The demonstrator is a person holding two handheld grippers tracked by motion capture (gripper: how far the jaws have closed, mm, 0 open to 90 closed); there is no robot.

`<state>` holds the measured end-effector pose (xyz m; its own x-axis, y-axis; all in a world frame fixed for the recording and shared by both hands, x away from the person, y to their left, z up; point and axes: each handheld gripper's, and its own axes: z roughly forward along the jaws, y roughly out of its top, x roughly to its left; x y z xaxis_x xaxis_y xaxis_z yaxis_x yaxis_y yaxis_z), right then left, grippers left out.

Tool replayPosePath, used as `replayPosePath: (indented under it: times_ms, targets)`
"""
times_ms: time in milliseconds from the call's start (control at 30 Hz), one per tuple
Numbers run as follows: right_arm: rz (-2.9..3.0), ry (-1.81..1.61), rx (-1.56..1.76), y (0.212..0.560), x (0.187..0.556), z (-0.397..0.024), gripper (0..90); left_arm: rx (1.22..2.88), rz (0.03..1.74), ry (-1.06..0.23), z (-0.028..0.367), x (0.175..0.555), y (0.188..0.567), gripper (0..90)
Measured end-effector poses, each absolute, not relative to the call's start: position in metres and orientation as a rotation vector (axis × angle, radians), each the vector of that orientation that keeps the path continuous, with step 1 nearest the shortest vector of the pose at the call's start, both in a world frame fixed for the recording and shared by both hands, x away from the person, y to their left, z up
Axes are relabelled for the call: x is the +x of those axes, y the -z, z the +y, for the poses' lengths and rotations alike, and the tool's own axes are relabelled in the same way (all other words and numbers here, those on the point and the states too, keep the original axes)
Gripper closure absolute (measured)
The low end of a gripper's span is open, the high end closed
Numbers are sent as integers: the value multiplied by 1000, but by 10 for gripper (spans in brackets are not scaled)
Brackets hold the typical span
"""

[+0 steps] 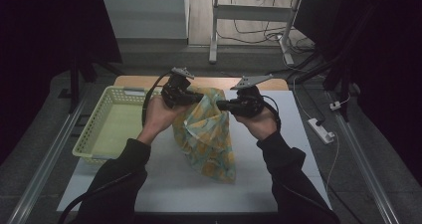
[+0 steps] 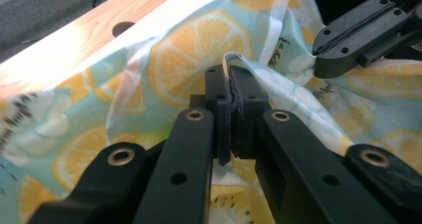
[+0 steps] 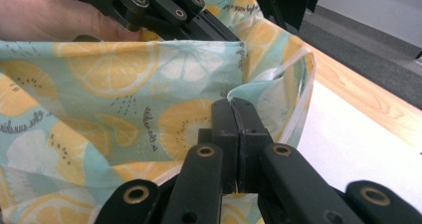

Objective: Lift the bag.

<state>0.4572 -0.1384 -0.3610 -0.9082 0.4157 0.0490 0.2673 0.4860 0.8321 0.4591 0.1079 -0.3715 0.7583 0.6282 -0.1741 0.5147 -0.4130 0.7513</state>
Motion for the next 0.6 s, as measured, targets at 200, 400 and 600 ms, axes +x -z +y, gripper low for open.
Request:
replayPosePath:
  times_ms: [200, 400, 600]
  targets:
    - [2582, -1372, 608, 370, 459, -134, 889, 2103, 874, -152, 109, 462, 387, 852]
    - [2584, -1379, 618, 372, 460, -133, 864, 2074, 871, -149, 113, 462, 390, 789]
    - [2556, -1398, 633, 365, 460, -134, 800, 2035, 833, -176, 120, 457, 379, 682]
